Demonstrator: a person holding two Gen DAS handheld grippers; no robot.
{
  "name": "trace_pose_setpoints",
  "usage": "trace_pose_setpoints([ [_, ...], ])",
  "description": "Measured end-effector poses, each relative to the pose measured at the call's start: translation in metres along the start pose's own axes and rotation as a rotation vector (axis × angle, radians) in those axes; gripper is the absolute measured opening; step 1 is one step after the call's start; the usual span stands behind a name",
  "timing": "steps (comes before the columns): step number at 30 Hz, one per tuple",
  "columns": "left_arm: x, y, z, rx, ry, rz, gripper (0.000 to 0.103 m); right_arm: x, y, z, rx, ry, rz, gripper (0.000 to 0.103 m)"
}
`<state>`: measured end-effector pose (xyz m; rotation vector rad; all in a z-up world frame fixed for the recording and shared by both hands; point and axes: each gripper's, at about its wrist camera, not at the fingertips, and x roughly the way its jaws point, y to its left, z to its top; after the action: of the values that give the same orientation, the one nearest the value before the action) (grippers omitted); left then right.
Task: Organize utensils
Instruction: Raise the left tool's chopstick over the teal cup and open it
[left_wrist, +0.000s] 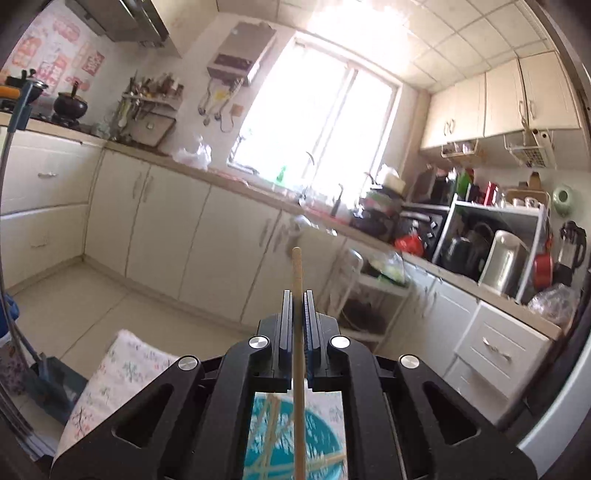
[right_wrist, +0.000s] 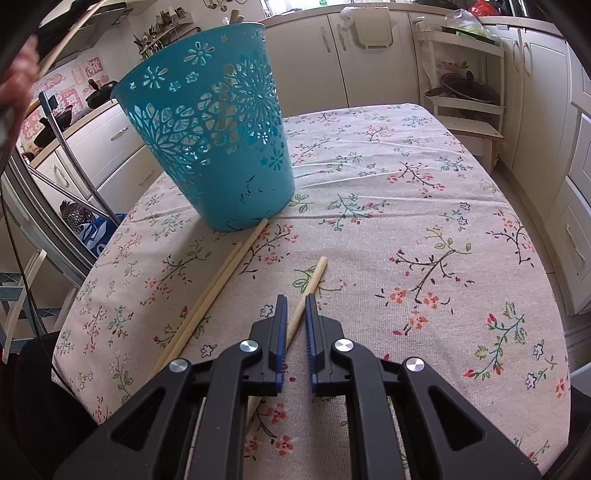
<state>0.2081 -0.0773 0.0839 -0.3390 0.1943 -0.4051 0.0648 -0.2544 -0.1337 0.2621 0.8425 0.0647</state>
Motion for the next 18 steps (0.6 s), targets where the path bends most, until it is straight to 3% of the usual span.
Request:
trace_pose_setpoints([
  [4, 0.020, -0.003, -0.002, 0.029, -0.033, 0.058, 0.005, 0.001, 0.000, 0.000, -0.003, -0.004, 0.003, 0.010],
  [9, 0.046, 0.006, -0.029, 0.056, 0.036, 0.101, 0.005, 0.001, 0.000, 0.001, -0.002, -0.006, 0.006, 0.010],
  [18, 0.030, 0.019, -0.065, 0.072, 0.128, 0.109, 0.005, 0.001, -0.002, 0.001, 0.002, 0.000, 0.011, 0.010],
])
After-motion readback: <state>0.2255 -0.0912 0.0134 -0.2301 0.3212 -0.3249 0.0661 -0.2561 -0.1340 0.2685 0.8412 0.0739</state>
